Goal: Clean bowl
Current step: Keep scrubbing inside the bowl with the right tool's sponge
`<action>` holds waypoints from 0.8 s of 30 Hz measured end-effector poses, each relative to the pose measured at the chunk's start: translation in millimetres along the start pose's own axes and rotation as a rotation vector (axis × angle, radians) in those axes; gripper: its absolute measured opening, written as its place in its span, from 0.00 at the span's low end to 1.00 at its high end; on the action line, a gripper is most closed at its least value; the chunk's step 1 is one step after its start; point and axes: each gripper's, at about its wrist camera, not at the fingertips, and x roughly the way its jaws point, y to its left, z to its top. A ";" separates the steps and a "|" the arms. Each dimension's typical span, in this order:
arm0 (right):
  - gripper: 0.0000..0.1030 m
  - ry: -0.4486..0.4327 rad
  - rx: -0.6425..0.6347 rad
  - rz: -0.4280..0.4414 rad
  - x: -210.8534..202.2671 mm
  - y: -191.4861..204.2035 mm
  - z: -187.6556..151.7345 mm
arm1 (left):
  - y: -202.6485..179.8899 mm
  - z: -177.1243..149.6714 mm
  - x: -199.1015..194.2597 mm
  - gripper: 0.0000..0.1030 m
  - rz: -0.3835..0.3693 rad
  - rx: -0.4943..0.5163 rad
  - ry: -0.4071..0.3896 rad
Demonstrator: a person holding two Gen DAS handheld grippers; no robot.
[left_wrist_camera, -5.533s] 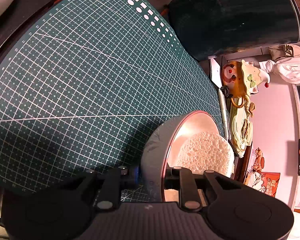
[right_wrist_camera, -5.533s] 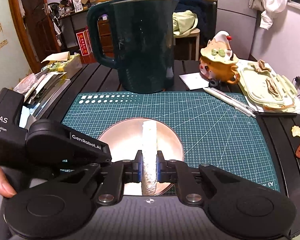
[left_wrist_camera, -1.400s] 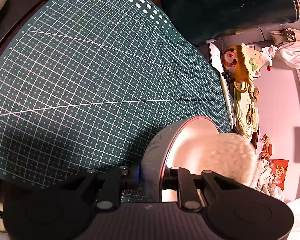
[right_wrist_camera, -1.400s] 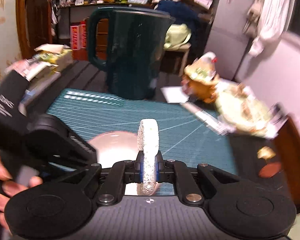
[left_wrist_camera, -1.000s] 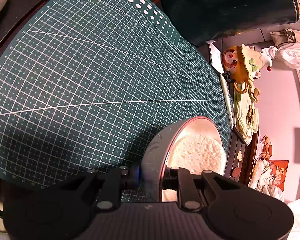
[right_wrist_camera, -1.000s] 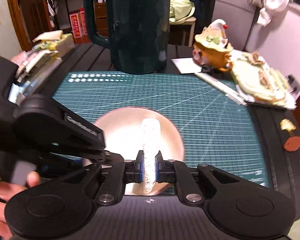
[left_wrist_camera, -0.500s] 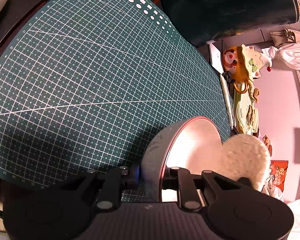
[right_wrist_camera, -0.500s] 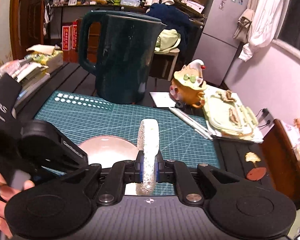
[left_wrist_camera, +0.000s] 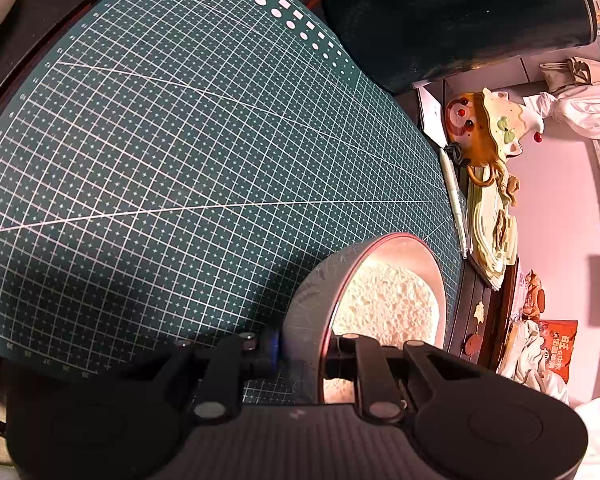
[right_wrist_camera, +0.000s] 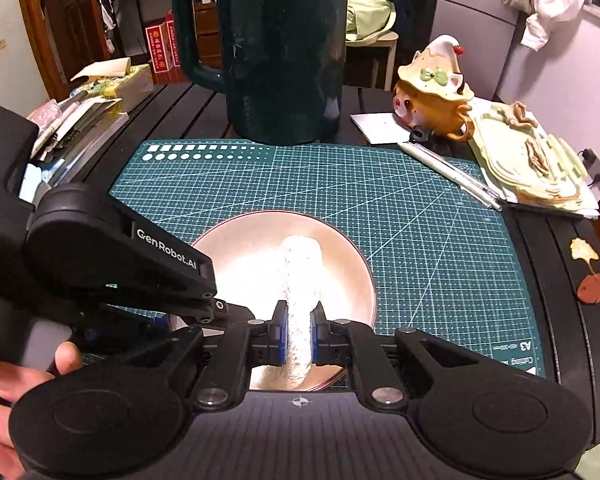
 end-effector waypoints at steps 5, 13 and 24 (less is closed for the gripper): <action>0.09 -0.033 -0.047 -0.091 -5.8 1.8 -1.0 | -0.1 1.7 2.1 0.17 -0.001 -0.001 0.000; 0.09 -0.146 -0.083 -0.164 -34.9 -4.6 4.2 | 0.6 0.3 3.5 0.17 -0.002 -0.006 0.000; 0.09 -0.046 0.083 0.181 -12.2 -24.9 7.5 | 0.2 -3.9 2.0 0.17 0.003 -0.002 -0.004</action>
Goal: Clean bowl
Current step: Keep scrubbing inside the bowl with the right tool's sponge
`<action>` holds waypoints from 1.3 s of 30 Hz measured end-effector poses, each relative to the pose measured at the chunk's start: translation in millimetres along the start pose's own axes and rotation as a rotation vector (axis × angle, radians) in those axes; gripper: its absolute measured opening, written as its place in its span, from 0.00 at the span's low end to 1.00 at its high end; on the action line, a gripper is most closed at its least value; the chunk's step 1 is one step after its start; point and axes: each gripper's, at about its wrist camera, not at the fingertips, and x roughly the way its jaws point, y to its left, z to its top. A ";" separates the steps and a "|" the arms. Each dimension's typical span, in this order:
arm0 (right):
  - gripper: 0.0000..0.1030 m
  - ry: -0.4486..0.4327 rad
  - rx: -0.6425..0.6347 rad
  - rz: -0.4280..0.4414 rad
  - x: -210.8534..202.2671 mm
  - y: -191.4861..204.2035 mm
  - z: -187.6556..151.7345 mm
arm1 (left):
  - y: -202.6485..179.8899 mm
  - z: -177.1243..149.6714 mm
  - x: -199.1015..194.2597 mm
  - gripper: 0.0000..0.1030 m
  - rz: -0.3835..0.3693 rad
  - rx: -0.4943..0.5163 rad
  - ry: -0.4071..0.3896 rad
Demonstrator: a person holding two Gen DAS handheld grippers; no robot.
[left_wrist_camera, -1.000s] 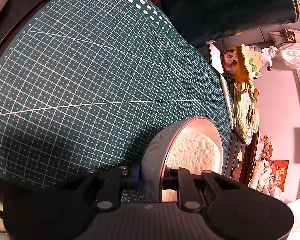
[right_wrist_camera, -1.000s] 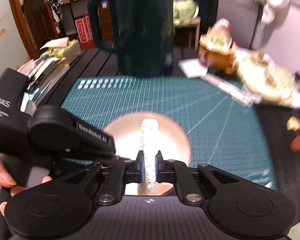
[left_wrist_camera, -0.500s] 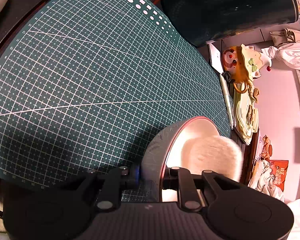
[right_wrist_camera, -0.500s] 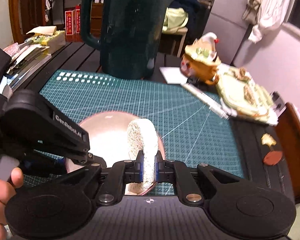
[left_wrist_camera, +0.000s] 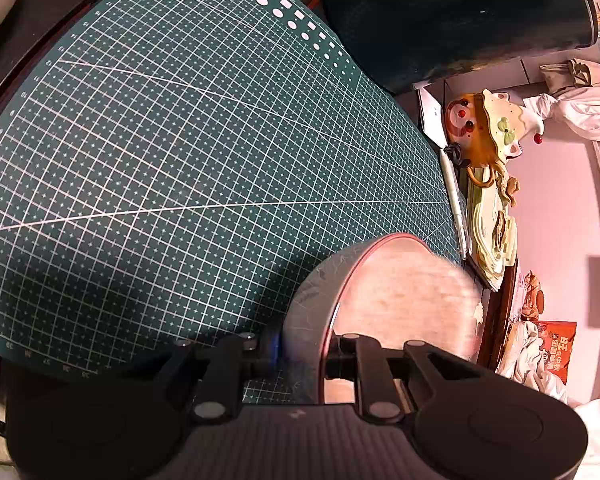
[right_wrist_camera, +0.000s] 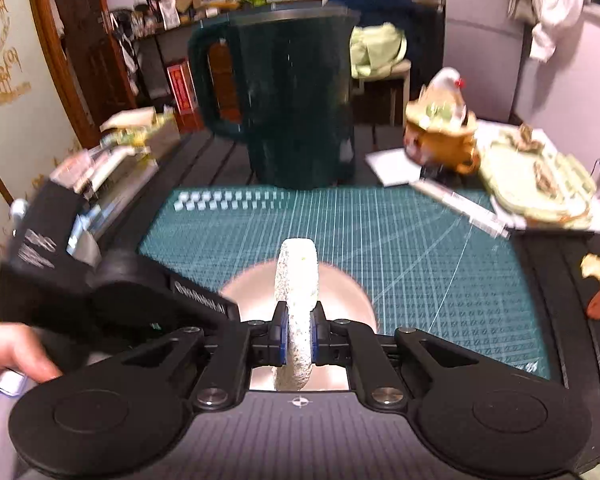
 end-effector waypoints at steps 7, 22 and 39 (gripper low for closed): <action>0.09 0.030 -0.050 -0.135 16.0 7.5 -6.0 | -9.6 2.0 -0.1 0.17 -0.001 0.000 0.004; 0.09 -0.096 -0.151 -0.292 -28.0 13.1 2.8 | -2.0 2.9 -7.4 0.18 -0.006 -0.005 0.006; 0.09 0.038 -0.082 -0.150 20.2 13.8 -8.2 | -5.0 -1.0 -12.7 0.18 -0.008 -0.004 0.008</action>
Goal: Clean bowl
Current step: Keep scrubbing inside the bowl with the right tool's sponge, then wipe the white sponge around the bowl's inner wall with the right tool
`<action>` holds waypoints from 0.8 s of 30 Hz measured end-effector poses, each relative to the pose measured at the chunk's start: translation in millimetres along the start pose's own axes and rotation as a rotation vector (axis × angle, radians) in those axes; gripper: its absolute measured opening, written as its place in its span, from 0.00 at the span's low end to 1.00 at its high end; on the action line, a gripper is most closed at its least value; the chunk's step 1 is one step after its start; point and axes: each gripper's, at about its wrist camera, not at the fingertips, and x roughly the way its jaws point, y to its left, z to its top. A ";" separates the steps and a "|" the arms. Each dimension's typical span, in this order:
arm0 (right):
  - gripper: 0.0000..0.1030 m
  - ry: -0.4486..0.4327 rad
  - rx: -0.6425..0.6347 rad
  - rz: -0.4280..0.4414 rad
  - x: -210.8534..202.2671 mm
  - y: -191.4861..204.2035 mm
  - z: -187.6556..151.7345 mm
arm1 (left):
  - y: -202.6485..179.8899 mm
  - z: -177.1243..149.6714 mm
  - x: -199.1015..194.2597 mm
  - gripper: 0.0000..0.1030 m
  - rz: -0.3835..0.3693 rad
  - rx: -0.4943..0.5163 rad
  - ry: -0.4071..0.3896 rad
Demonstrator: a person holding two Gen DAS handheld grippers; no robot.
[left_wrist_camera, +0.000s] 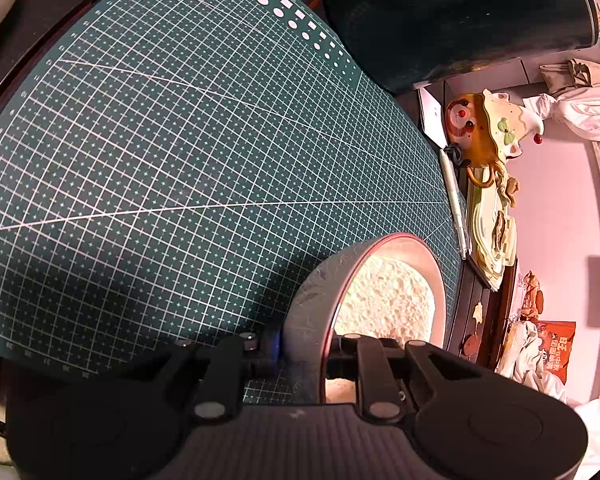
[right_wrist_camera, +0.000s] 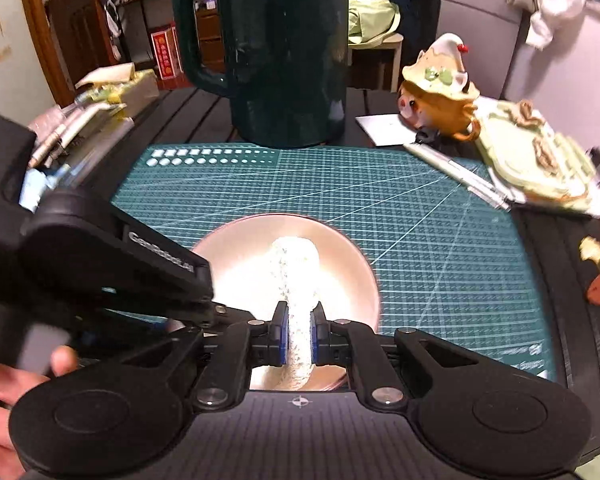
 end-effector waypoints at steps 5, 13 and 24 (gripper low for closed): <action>0.09 -0.043 -0.072 -0.101 -11.9 4.4 -1.5 | 0.2 -0.6 -1.2 0.18 0.002 0.000 -0.001; 0.09 -0.166 -0.126 -0.175 -44.2 7.9 3.8 | 5.1 -2.2 -0.5 0.18 0.000 -0.005 -0.002; 0.09 -0.014 0.108 0.174 -7.9 -16.8 3.1 | 3.9 -0.5 0.3 0.18 0.005 0.002 -0.003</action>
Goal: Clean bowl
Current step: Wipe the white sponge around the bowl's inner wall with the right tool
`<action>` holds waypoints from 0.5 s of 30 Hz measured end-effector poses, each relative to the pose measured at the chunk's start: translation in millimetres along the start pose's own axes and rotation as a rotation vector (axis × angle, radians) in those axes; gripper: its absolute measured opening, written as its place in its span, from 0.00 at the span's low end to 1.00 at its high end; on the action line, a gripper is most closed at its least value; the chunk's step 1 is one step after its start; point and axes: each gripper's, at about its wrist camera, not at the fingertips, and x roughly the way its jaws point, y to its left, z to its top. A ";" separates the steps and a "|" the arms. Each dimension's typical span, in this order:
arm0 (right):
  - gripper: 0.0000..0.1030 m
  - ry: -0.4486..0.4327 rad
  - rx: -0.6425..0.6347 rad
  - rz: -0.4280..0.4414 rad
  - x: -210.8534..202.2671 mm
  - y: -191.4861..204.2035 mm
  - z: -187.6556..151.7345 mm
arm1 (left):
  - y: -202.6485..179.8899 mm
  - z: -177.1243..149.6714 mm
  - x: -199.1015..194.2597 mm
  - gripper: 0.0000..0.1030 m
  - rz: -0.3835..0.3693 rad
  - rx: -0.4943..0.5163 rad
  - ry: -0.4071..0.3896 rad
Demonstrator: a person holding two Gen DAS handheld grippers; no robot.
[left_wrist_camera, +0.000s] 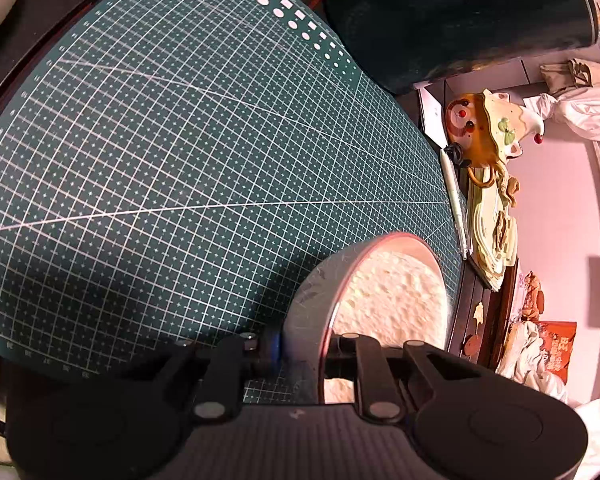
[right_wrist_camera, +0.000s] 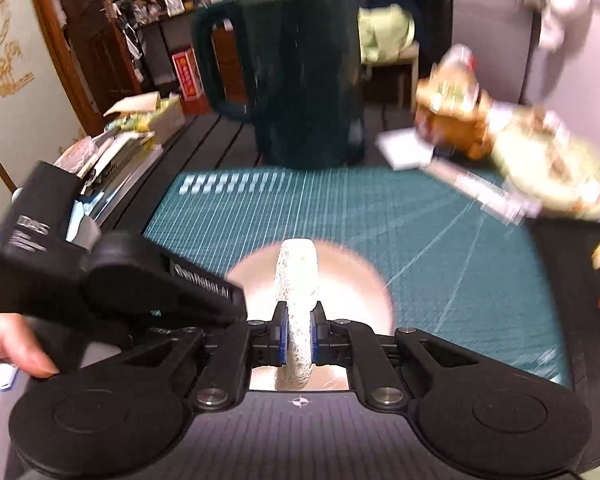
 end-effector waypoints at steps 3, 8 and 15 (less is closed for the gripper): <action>0.09 0.004 -0.034 -0.079 6.7 2.6 -3.4 | 0.7 1.1 0.1 0.18 -0.003 -0.003 0.002; 0.09 -0.043 -0.149 -0.222 -0.9 15.8 -7.6 | 0.6 1.4 -0.2 0.18 -0.007 -0.003 0.002; 0.09 -0.161 -0.232 -0.322 -33.3 21.0 0.1 | -4.1 -0.7 1.0 0.18 -0.006 -0.004 0.001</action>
